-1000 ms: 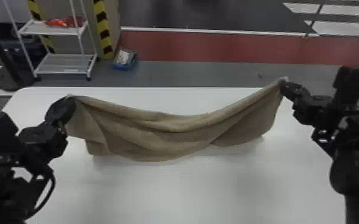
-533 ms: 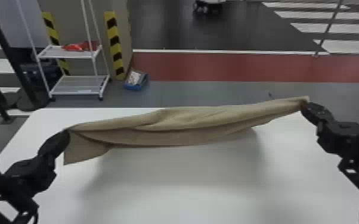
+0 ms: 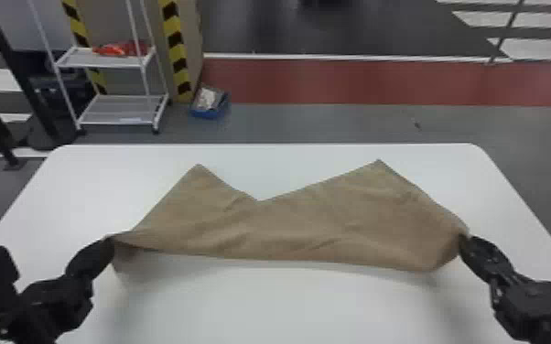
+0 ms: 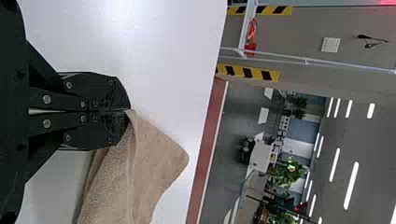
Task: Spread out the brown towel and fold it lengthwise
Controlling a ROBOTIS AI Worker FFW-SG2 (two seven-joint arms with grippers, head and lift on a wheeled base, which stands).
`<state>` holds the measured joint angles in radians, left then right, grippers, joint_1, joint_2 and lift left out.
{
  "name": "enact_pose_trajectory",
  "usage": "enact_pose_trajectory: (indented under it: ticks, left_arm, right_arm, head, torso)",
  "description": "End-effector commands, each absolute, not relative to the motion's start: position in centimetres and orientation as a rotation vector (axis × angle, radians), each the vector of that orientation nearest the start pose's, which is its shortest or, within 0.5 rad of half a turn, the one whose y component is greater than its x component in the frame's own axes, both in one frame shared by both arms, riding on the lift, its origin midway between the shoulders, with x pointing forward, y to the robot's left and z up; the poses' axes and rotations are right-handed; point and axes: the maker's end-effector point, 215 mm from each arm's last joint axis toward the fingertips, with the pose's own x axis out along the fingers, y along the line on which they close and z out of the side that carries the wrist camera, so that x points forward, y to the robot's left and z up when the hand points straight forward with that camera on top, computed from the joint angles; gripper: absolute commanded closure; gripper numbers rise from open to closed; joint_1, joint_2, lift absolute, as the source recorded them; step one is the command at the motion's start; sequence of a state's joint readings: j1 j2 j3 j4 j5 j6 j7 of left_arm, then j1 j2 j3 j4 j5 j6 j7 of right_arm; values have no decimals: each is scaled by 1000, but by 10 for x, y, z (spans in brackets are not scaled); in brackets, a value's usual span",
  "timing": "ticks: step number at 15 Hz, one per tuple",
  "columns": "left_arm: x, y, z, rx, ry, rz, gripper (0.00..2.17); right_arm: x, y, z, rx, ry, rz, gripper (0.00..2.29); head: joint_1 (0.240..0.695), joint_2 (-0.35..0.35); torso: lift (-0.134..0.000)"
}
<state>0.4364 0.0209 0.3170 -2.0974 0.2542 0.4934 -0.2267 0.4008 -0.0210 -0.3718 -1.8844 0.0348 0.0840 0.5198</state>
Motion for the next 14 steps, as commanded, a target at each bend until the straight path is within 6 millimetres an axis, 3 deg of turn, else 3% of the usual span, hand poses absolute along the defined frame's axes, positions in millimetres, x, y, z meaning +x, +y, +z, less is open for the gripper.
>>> enact_pose_trajectory:
  ticks: [1, 3, 5, 6, 7, 10, 14]
  left_arm:
    - [437, 333, -393, -177, 321, 17, 1976]
    - [437, 339, -389, -168, 307, 33, 1976]
    - [438, 342, -387, -165, 301, 37, 1976]
    - [437, 344, -387, -164, 299, 41, 1976]
    - [436, 349, -386, -161, 298, 50, 1976]
    - [437, 357, -384, -155, 288, 59, 1976]
    - [437, 368, -382, -147, 285, 67, 1976]
  right_arm:
    - [405, -348, -405, -111, 225, 170, 1646]
    - [386, -352, -419, -94, 265, 166, 1558]
    - [375, -358, -435, -73, 316, 147, 478]
    - [378, -362, -433, -70, 316, 129, 49]
    - [386, -366, -428, -65, 310, 104, 9]
    - [438, -382, -401, -31, 271, 14, 26]
    - [498, -400, -393, -3, 270, -88, 43]
  head:
    - [695, -8]
    - [695, -12]
    - [695, -17]
    - [695, -18]
    - [695, -21]
    - [695, -30]
    - [695, -45]
  torso:
    - [-124]
    - [-124]
    - [-124]
    - [-124]
    - [-124]
    - [-124]
    - [-124]
